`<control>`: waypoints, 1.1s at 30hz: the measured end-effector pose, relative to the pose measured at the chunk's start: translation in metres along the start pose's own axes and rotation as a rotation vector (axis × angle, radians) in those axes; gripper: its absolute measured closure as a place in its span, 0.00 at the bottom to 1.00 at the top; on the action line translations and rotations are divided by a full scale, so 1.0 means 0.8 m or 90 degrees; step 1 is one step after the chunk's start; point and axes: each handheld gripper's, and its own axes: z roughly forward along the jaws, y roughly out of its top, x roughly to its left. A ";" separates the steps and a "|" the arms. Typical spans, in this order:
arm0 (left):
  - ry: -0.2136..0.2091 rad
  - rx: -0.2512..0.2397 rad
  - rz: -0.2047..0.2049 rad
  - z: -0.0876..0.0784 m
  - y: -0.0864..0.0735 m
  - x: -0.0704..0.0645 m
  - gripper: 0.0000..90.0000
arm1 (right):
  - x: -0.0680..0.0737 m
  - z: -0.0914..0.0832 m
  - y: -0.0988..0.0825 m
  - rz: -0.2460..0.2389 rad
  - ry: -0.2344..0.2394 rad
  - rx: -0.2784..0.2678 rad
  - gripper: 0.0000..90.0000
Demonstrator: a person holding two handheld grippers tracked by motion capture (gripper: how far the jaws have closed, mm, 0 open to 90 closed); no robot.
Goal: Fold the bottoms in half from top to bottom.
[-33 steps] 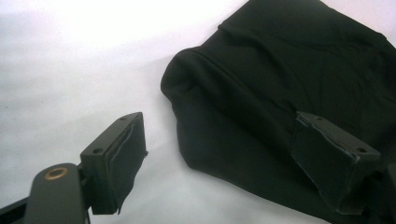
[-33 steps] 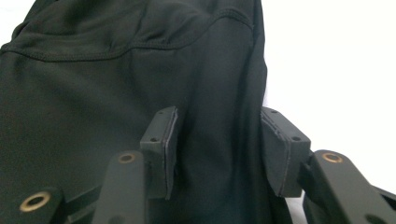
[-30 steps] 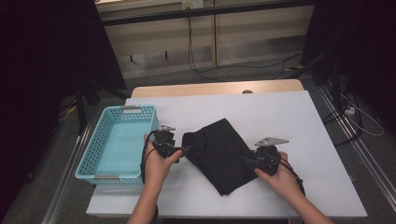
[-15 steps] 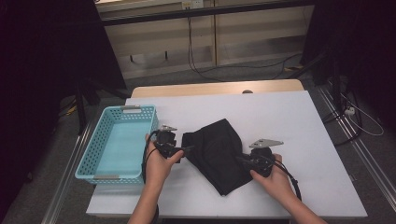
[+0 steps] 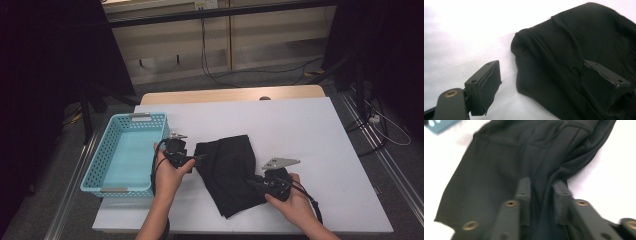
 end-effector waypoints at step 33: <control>0.006 0.182 -0.049 0.049 0.049 -0.011 0.91 | -0.018 0.001 -0.011 0.006 -0.053 -0.009 0.45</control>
